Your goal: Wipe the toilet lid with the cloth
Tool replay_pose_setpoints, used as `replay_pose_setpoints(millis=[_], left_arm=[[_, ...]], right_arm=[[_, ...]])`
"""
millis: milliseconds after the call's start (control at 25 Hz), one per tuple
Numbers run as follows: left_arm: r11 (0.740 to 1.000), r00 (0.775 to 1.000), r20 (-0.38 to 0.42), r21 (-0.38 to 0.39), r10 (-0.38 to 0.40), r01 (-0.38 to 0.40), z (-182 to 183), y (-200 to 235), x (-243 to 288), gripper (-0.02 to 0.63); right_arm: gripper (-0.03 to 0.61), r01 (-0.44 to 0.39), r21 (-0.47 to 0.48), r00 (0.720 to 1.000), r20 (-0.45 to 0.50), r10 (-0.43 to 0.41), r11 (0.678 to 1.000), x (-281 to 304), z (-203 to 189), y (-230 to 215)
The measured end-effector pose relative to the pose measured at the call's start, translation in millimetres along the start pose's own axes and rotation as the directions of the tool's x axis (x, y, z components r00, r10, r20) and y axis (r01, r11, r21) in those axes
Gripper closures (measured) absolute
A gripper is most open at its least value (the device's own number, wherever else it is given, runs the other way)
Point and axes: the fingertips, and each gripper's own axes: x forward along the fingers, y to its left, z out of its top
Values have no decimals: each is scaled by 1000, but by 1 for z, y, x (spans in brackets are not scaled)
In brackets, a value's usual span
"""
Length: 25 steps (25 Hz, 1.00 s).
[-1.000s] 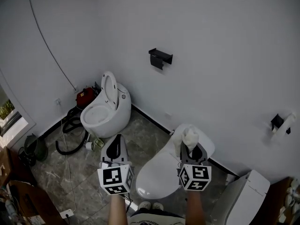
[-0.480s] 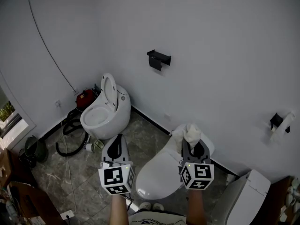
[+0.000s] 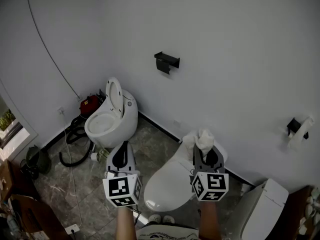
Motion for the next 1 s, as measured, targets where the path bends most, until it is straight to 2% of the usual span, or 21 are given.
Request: replay_pose_setpoints(millis=[1000], left_arm=[[1000, 1000, 2, 13, 3, -3, 1, -8, -3, 603]], right_arm=[[465, 10, 21, 1000, -6, -9, 1000, -3, -5, -9]])
